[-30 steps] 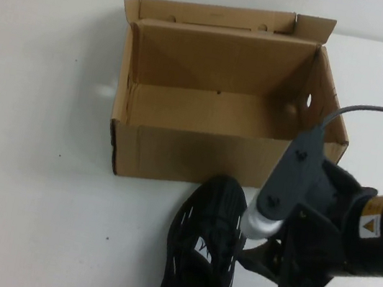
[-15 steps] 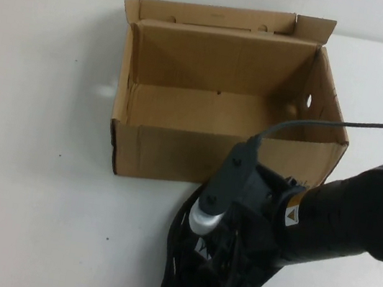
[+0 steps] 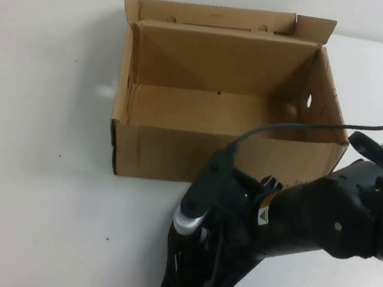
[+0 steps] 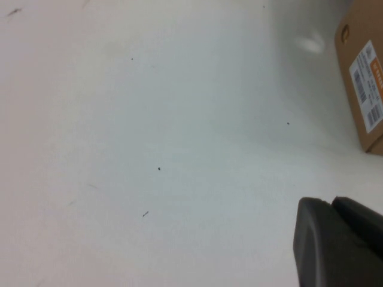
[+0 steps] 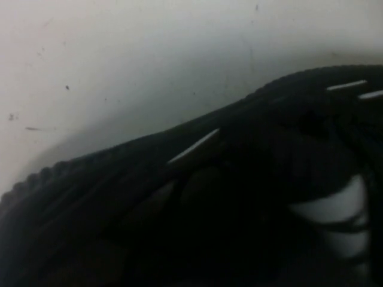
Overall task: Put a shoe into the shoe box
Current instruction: Pick up the shoe from the table, then hand over the shoe
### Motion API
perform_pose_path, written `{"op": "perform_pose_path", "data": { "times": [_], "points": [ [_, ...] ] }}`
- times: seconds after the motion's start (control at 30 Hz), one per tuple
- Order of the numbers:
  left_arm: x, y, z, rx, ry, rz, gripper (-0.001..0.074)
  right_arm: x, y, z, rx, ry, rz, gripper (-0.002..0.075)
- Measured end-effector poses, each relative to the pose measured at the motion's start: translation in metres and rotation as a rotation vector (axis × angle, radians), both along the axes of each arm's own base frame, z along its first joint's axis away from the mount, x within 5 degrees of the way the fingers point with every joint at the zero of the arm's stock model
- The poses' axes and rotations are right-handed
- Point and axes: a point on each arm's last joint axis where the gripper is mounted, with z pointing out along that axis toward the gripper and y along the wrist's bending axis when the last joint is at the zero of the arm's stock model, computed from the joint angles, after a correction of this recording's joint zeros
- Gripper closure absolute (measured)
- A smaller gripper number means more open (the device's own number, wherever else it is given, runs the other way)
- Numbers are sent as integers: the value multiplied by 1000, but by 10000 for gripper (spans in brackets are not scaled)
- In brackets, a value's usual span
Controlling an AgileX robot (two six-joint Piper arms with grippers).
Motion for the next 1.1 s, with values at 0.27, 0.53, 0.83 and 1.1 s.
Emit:
{"op": "perform_pose_path", "data": {
  "times": [0.27,0.53,0.83,1.1],
  "points": [
    [-2,0,-3,72,32,-44,736,3,3,25,15,-43,23,708],
    [-5,-10,13,94,-27,-191,736,-6,2,99,168,-95,21,711],
    [-9,-36,36,41,-240,-482,479,-11,7,166,322,-81,-6,711],
    [-16,-55,53,2,-451,-717,138,5,7,190,314,-120,-150,711]
  ]
}}
